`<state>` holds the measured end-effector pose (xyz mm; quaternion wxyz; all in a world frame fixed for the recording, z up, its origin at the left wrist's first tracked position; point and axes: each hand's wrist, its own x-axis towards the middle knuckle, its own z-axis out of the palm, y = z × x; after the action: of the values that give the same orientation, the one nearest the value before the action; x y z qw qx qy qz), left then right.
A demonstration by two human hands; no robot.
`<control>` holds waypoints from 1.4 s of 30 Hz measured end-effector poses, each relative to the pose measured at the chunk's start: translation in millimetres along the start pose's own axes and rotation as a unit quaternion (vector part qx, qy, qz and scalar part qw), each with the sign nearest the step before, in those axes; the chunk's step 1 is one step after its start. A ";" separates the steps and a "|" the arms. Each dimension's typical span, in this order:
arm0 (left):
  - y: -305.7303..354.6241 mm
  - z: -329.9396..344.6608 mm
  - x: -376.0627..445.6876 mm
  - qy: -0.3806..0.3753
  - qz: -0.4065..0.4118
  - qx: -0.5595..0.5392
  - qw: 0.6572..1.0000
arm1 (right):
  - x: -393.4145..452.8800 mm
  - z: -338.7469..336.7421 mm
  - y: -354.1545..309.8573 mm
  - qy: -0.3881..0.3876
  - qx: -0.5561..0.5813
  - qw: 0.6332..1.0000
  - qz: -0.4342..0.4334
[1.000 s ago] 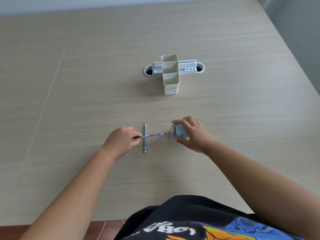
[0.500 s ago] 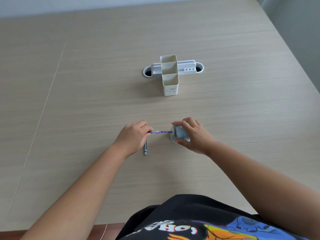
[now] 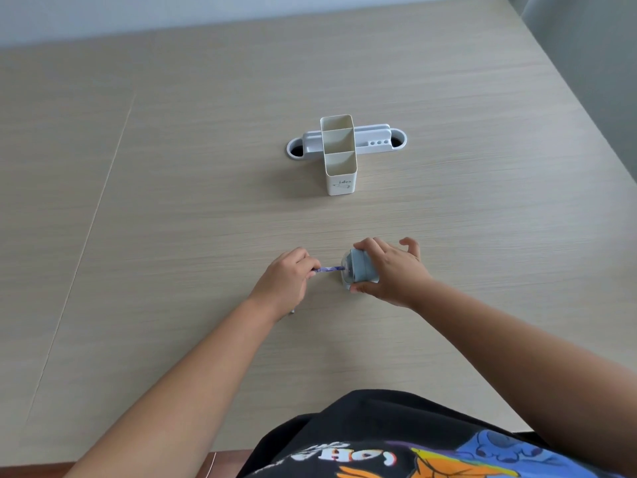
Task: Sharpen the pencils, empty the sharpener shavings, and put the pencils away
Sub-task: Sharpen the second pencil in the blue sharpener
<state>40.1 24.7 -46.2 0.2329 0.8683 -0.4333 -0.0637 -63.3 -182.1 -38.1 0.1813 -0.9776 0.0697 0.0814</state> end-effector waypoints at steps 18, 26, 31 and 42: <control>17.5 -18.0 0.2 -0.108 -0.124 0.021 0.986 | -47.8 -25.5 21.0 0.006 0.161 0.964 0.210; 76.4 24.4 44.3 -0.140 -0.062 0.099 0.983 | -65.2 -14.7 38.7 -0.052 0.270 0.945 0.177; 75.0 38.9 55.1 -0.135 -0.071 0.081 0.985 | -67.0 -7.9 36.1 -0.043 0.257 0.958 0.121; 74.6 44.3 55.3 -0.147 -0.072 0.069 0.984 | 4.4 -0.1 67.1 -0.021 0.002 0.996 0.087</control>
<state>6.4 -72.5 -46.0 0.1006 0.8922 -0.4029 -0.1773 -70.1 -244.7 -61.9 0.1774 -0.9655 0.1504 0.1174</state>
